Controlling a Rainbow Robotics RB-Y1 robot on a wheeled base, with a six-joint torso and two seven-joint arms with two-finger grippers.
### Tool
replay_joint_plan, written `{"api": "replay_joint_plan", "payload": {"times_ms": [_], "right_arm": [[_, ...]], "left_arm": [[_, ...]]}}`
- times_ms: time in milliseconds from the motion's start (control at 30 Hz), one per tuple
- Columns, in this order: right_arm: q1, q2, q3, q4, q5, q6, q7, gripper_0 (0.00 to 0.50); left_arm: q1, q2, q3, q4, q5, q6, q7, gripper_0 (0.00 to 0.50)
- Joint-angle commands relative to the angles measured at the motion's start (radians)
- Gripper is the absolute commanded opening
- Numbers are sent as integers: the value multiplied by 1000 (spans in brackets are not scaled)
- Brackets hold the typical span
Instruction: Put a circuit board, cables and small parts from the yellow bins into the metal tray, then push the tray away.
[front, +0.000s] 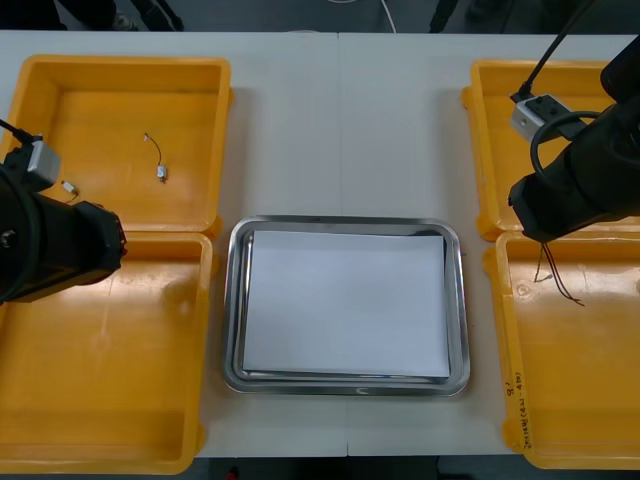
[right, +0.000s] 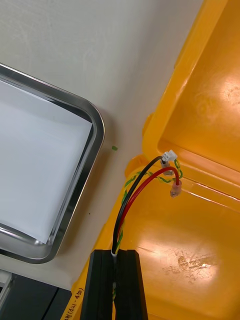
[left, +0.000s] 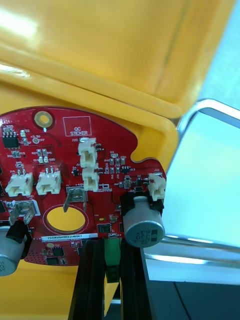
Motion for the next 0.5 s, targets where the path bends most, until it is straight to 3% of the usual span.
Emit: {"api": "replay_joint_plan", "payload": {"times_ms": [33, 500], "right_arm": [[-35, 10, 10, 0, 8, 6, 32, 0], [-35, 10, 10, -1, 4, 7, 32, 0]], "left_arm": [[-115, 53, -113, -34, 13, 8, -51, 0], [-334, 55, -395, 25, 16, 8, -12, 0]]}}
